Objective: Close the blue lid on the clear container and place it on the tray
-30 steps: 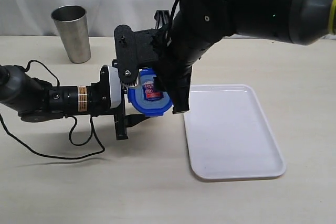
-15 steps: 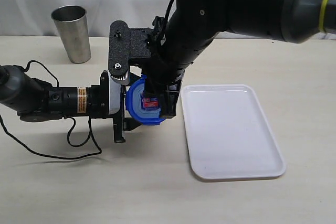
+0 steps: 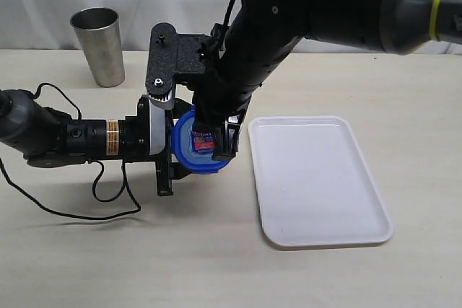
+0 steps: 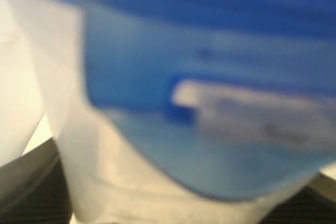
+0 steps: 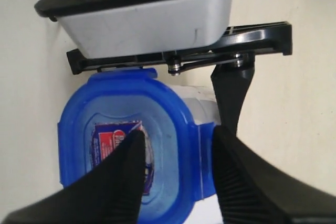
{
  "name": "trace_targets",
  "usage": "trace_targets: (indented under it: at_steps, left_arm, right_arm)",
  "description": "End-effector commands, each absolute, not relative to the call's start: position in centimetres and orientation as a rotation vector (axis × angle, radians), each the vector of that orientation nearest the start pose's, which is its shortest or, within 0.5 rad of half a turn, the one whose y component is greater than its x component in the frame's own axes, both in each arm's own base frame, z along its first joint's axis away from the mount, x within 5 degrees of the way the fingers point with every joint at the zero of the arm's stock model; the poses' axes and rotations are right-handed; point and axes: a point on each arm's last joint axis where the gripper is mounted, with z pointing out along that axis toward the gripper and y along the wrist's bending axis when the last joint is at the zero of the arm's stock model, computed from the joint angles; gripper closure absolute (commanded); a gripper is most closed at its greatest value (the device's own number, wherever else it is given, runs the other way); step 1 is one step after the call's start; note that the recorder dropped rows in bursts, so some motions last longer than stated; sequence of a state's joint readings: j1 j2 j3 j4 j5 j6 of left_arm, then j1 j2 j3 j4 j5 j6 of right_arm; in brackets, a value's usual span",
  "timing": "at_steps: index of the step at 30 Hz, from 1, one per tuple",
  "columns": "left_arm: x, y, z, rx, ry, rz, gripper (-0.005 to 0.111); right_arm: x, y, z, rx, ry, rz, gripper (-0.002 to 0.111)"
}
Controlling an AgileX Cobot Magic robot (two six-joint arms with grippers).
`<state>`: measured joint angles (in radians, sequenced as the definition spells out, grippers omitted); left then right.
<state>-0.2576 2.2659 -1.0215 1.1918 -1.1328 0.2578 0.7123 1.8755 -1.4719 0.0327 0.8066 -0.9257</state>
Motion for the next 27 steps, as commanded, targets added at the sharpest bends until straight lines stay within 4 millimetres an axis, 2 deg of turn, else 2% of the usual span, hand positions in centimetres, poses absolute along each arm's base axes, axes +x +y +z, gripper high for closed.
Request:
trace_targets:
  at_steps: [1, 8, 13, 18, 27]
  left_arm:
    - [34.2, -17.6, 8.5, 1.424, 1.035, -0.568, 0.107]
    - [34.2, -17.6, 8.5, 1.415, 1.051, -0.583, 0.107]
    - [34.3, -17.6, 8.5, 1.406, 1.062, -0.591, 0.107]
    - [34.3, -17.5, 8.5, 1.390, 1.082, -0.606, 0.107]
    - [34.4, -17.5, 8.6, 1.363, 1.113, -0.624, 0.107]
  right_arm:
    - [29.6, 25.9, 19.3, -2.140, 2.069, 0.060, 0.071]
    - [29.5, 25.9, 18.7, -2.173, 2.086, 0.076, 0.071]
    - [29.8, 25.9, 19.1, -2.138, 2.058, 0.037, 0.071]
    - [30.4, 26.0, 22.2, -1.967, 1.967, -0.033, 0.071]
    - [30.8, 24.5, 29.0, -1.570, 1.884, -0.012, 0.071]
